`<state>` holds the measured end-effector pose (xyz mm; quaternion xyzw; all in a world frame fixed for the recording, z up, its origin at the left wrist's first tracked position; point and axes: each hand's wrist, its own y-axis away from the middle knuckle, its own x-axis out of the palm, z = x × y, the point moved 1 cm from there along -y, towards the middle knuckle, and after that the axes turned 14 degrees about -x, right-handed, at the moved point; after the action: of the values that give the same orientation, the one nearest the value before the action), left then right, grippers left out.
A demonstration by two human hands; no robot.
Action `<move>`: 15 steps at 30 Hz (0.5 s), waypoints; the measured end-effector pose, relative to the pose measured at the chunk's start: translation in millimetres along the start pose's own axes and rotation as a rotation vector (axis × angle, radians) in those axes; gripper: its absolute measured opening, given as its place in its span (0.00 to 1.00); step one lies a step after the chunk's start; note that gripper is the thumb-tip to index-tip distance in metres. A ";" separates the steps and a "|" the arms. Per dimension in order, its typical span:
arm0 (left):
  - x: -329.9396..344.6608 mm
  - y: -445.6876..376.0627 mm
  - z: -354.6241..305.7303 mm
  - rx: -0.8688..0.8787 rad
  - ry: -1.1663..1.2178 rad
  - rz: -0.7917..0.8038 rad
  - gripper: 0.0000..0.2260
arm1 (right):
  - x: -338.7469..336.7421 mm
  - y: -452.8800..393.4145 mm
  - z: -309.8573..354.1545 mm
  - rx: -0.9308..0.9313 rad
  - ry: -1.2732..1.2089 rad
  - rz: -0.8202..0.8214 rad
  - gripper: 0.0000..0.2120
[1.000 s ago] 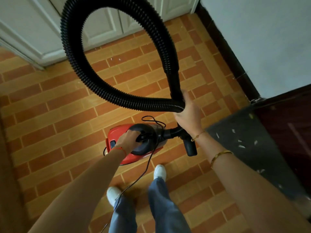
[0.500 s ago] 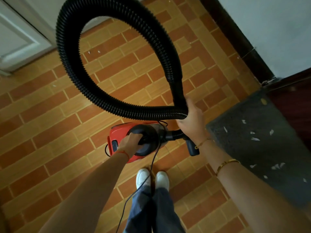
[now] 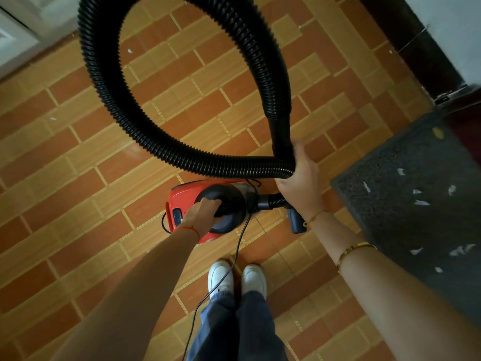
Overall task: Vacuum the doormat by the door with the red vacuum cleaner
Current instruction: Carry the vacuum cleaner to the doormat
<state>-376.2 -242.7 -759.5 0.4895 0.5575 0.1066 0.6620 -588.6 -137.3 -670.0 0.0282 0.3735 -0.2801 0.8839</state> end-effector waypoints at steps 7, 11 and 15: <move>15.3 -16.2 -2.5 -0.011 -0.016 0.012 0.11 | 14.6 6.7 -21.1 0.013 -0.045 -0.006 0.17; 22.6 -22.9 -1.7 -0.009 -0.043 0.002 0.14 | 19.3 9.5 -28.0 0.031 -0.044 -0.024 0.17; 27.6 -26.9 -1.7 -0.013 -0.049 0.006 0.15 | 24.3 10.0 -31.2 0.034 -0.039 -0.011 0.17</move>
<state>-378.7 -236.3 -797.4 0.4892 0.5389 0.1005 0.6784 -589.8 -132.3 -710.4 0.0357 0.3514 -0.2916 0.8889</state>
